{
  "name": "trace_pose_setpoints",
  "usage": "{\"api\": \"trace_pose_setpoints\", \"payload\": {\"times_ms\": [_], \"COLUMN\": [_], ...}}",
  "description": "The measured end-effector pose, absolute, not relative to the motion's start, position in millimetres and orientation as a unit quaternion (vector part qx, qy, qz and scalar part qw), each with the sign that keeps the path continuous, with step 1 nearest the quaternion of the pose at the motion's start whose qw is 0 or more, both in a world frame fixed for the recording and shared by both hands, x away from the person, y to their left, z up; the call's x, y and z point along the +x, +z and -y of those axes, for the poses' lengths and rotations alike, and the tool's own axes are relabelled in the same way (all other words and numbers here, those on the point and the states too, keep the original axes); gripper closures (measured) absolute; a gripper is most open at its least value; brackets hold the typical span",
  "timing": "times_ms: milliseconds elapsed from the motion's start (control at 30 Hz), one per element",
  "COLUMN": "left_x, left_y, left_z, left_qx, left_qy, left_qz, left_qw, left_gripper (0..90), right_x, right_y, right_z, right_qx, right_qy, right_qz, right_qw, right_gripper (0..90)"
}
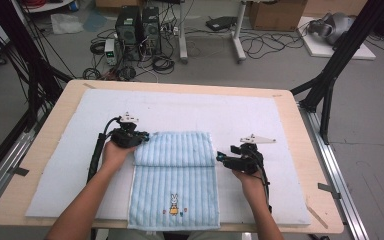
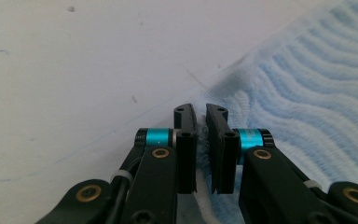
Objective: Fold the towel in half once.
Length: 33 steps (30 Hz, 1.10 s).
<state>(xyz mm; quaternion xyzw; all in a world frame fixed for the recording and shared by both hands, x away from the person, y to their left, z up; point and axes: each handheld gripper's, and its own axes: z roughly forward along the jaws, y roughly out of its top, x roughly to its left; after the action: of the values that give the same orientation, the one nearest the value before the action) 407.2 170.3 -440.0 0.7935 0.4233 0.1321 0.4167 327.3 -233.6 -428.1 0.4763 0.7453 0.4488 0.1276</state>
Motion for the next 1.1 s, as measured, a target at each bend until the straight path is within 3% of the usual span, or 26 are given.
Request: {"api": "trace_pose_setpoints", "payload": {"times_ms": [267, 500, 900, 1000, 1100], "left_x": [401.1, 394.1, 390.9, 390.3, 389.3], "left_y": [-427.5, -421.4, -418.0, -417.2, -416.9], "left_z": [-177.2, -180.3, -180.2, -181.6, -183.7], "left_qx": [0.761, 0.753, 0.744, 0.743, 0.741], "left_qy": [0.088, 0.077, 0.061, 0.061, 0.060], "left_qz": [-0.420, -0.411, -0.408, -0.406, -0.408], "left_qw": [0.486, 0.509, 0.526, 0.529, 0.530], "left_gripper": [82.3, 82.3, 82.3, 82.3, 82.3], "right_x": [330.7, 344.7, 406.6, 412.5, 410.6], "right_y": [-429.3, -420.4, -433.1, -439.1, -438.8], "right_z": [235.0, 232.0, 169.8, 160.4, 154.7], "right_qx": [0.482, 0.482, 0.477, 0.467, 0.428], "right_qy": [0.450, 0.471, 0.374, 0.350, 0.328], "right_qz": [-0.742, -0.729, -0.786, -0.801, -0.826], "right_qw": [0.123, 0.122, 0.116, 0.131, 0.163], "right_gripper": [34.0, 41.1, 51.2, 59.5, 74.8]}}
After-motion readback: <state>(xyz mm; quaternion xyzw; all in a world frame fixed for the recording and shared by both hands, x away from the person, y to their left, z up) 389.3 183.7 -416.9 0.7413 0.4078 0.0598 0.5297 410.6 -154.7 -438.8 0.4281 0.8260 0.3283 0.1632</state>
